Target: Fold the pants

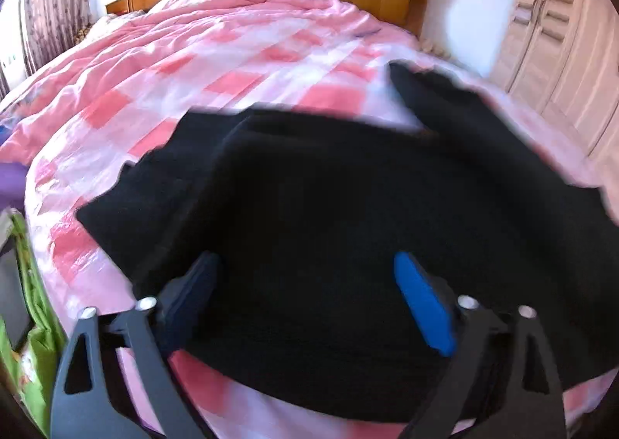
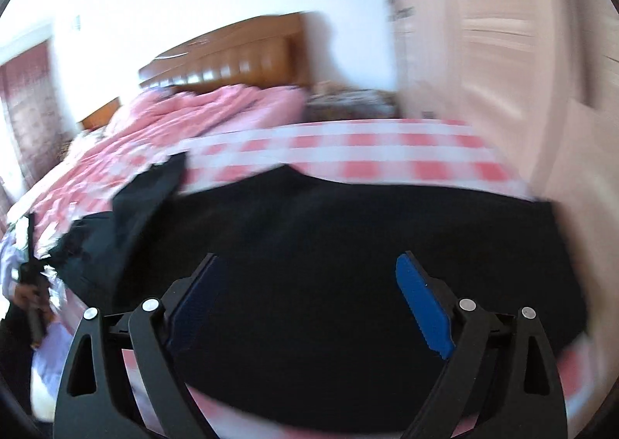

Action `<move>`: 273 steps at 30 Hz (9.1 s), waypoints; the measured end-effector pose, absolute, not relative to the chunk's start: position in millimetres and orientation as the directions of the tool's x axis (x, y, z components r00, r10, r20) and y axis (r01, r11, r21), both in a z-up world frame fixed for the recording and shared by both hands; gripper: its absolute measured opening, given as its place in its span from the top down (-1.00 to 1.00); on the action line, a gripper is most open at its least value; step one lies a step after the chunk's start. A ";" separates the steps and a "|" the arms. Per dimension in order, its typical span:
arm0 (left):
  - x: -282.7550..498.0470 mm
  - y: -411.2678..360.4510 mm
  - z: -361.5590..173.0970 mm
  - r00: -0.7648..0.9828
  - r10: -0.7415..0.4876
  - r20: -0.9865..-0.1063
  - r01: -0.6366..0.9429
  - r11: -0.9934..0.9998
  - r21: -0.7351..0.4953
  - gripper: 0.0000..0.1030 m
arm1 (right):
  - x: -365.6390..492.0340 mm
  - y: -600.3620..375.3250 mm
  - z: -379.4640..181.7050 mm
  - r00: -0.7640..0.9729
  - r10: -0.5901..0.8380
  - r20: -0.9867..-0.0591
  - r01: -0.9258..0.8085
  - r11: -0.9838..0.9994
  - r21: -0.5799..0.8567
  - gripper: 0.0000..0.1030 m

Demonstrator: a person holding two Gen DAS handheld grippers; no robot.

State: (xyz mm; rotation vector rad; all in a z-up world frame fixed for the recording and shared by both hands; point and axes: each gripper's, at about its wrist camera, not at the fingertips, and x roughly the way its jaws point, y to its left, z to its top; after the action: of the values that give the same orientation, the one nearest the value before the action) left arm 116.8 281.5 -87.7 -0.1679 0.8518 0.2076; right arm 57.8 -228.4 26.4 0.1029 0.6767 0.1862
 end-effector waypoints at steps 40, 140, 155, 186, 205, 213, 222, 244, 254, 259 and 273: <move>292.1 108.1 -21.6 0.616 0.115 -0.779 0.028 0.986 0.167 0.85 | 173.9 -179.3 -40.4 0.593 0.331 -0.734 -0.168 0.942 0.289 -0.71; 29.1 291.2 -5.2 0.766 0.204 -0.610 -0.298 0.953 -0.055 -0.53 | 120.4 -79.0 -4.0 0.574 0.408 -0.710 -0.500 0.861 0.090 -0.72; 28.1 281.5 -55.8 0.671 0.164 -0.723 -0.248 0.969 -0.011 -0.58 | 81.2 31.9 -43.6 0.405 0.439 -0.802 -0.703 0.710 0.035 -0.74; 110.6 267.7 -72.5 0.597 0.120 -0.793 -0.189 0.982 0.006 -0.74 | 206.4 11.0 -44.2 0.376 0.436 -0.818 -0.690 0.720 0.067 -0.83; 136.9 275.8 -69.3 0.585 0.181 -0.791 -0.198 0.977 0.077 -0.95 | 181.8 -89.5 -44.0 0.422 0.278 -0.863 -0.555 0.832 -0.004 -0.91; 122.9 253.8 -51.9 0.654 0.213 -0.726 -0.211 0.973 0.096 -0.93 | 147.8 -22.8 -12.5 0.435 0.397 -0.808 -0.614 0.787 0.056 -0.91; 177.4 268.0 -67.1 0.538 0.146 -0.830 -0.139 0.987 0.084 -0.97 | 115.4 75.4 -48.8 0.361 0.387 -0.849 -0.723 0.691 0.008 -0.92; 158.4 265.0 -73.1 0.632 0.169 -0.756 -0.158 0.984 0.088 -0.97 | 143.8 -5.1 -18.3 0.480 0.318 -0.817 -0.567 0.824 -0.012 -0.91; 159.1 265.0 -74.6 0.630 0.157 -0.761 -0.151 0.985 0.078 -0.97 | 171.2 -133.3 -33.7 0.457 0.204 -0.866 -0.446 0.895 -0.025 -0.91; 160.3 265.7 -75.1 0.629 0.160 -0.761 -0.154 0.985 0.080 -0.97 | 151.8 -214.5 -35.0 0.512 0.077 -0.856 -0.264 0.962 -0.072 -0.91; 173.8 -23.2 -22.6 0.584 -0.257 -0.770 0.406 0.914 0.003 -0.96 | 105.8 -290.3 -6.9 0.593 0.047 -0.804 -0.140 0.989 -0.046 -0.91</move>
State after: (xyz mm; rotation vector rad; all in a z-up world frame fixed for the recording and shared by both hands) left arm 173.8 -23.2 -22.6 0.1868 0.8656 -0.3894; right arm 105.8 -290.3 -6.9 -0.1080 0.9306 0.1088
